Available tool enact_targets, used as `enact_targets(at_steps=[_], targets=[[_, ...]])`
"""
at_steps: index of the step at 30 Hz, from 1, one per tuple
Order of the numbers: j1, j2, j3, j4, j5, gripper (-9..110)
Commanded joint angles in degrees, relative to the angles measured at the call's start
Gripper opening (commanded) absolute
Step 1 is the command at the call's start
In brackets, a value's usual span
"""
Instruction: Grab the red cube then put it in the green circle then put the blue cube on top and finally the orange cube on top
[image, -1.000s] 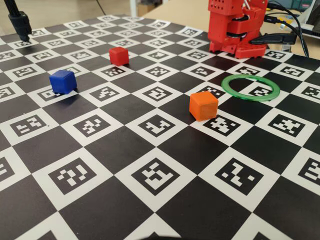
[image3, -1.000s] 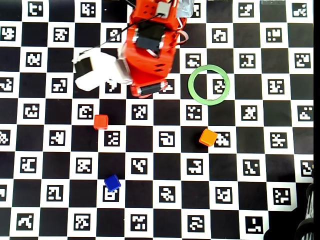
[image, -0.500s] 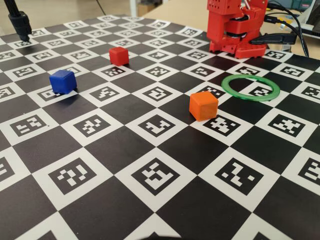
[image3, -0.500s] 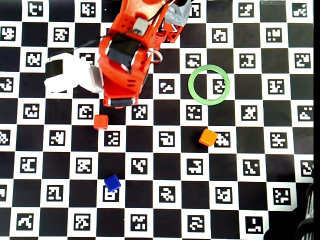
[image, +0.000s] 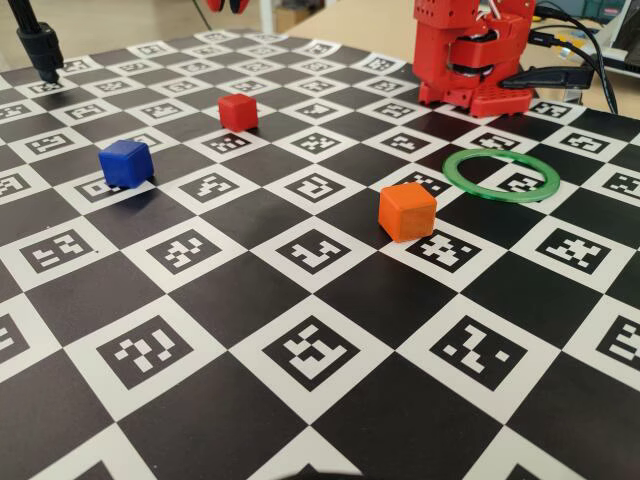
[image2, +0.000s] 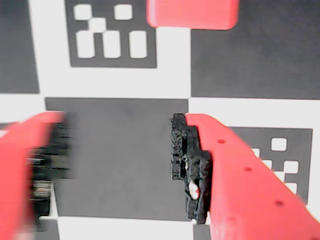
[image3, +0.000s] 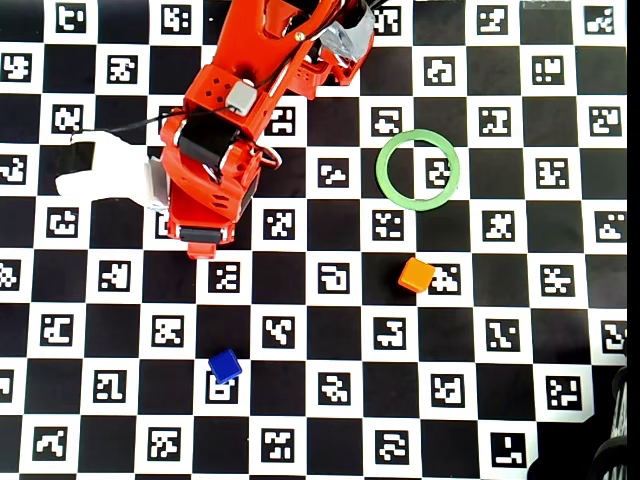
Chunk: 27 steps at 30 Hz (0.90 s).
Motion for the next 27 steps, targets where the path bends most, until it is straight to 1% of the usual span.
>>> enact_targets(at_steps=[1, 2, 4, 5, 12, 27], targets=[[0.97, 1.32, 0.70, -1.93, 0.35, 26], [1.23, 1.32, 1.32, -2.37, 0.62, 28], [1.76, 1.32, 2.29, -3.08, 0.00, 39], [2.02, 1.32, 2.72, -3.34, -0.53, 40], [3.08, 1.32, 6.06, -5.27, -3.60, 40], [3.16, -0.44, 15.29, -13.18, -5.45, 41]])
